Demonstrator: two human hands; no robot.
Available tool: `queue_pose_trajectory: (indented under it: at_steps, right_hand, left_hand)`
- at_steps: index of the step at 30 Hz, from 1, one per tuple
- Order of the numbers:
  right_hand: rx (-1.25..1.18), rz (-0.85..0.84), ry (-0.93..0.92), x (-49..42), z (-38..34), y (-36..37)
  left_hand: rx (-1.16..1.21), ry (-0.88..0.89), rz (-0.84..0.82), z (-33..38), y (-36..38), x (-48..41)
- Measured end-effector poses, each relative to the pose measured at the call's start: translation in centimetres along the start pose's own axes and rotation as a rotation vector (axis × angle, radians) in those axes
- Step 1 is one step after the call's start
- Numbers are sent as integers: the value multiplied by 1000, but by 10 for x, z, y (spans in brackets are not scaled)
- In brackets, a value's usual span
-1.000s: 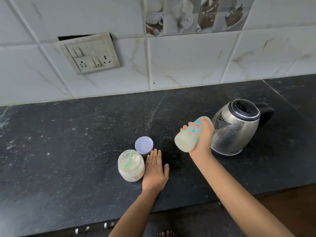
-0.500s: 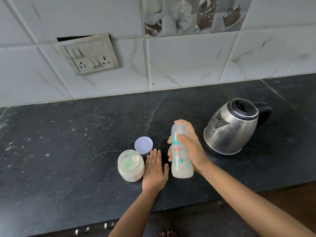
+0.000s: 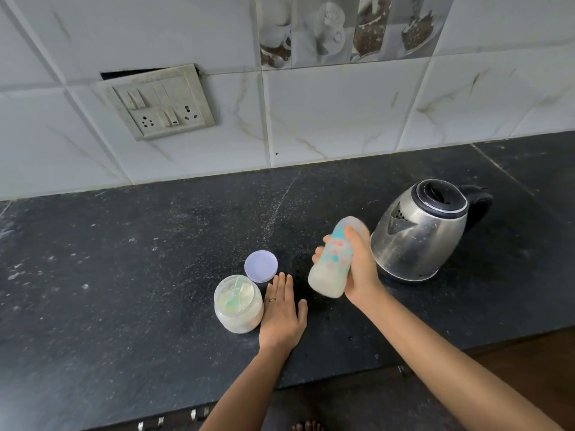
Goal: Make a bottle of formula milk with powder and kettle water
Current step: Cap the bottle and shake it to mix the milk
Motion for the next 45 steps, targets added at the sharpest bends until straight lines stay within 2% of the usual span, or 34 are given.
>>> queue_pose_trajectory:
  at_steps: [2, 3, 7, 8, 11, 12, 15, 17, 19, 21, 22, 25, 27, 30, 31, 34, 35, 38, 39, 40, 43, 45]
  right_hand:
    - [172, -139, -5, 12, 4, 14]
    - [204, -143, -43, 15, 0, 16]
    - [-115, 4, -58, 4, -13, 1]
    - [-97, -15, -49, 4, -11, 1]
    - [195, -187, -44, 19, 0, 13]
    - [236, -188, -81, 20, -5, 13]
    - [-47, -27, -74, 10, -21, 2]
    - [-91, -26, -67, 10, -21, 0]
    - [128, -157, -37, 18, -6, 8]
    - [275, -220, -88, 28, -6, 13]
    - [221, -170, -102, 24, -10, 11]
    - [-152, 26, -63, 13, -18, -2]
    - [-67, -38, -59, 11, -15, 2]
    - [251, -182, -124, 21, -12, 13]
    - [237, -149, -143, 18, -17, 10]
    - [-128, -2, -52, 9, -19, -2]
    - [-168, -23, -29, 7, -16, -1]
    - [130, -227, -12, 24, -4, 16]
    - [197, -248, -32, 25, -2, 16]
    - [183, -221, -25, 22, -2, 12]
    - [-95, -65, 43, 13, -7, 2]
    - [-80, -64, 52, 9, -9, 0]
  left_hand:
    - [-21, 6, -5, 0, 1, 0]
    - [-22, 6, 0, 0, 0, -1]
    - [2, -3, 9, 1, -1, 0]
    - [4, -5, 9, 0, -1, 0]
    - [-13, 1, -6, 0, 0, 0]
    - [-13, 0, -3, 0, -1, 0]
    - [5, -5, 8, 2, -2, 1]
    - [1, -4, 16, 2, -3, 1]
    - [-15, 0, 5, 2, -2, 1]
    - [-15, -6, -1, 1, -2, 1]
    - [-10, -7, 3, 2, -3, 1]
    - [-3, -14, 7, 3, -4, 1]
    - [-9, -11, 4, 2, -3, 2]
    - [-17, -11, -3, 2, -2, 1]
    - [-11, -9, 0, 2, -3, 1]
    - [1, -16, 5, 2, -3, 1]
    - [0, -17, 5, 2, -3, 1]
    - [6, -16, 2, 1, -2, 1]
    - [10, -17, 3, 1, -2, 1]
    - [11, -14, 4, 2, -2, 1]
    - [7, -13, -1, 2, -2, 1]
    - [3, -16, -4, 1, -1, 1]
Point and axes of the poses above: each hand's wrist, its own x-axis away from the middle knuckle, its own y-axis out of the palm, z = x × y, the point moved 9 cm from there along -x, towards the middle knuckle, and after that the axes turned 7 degrees about x, right-handed, at the moved point
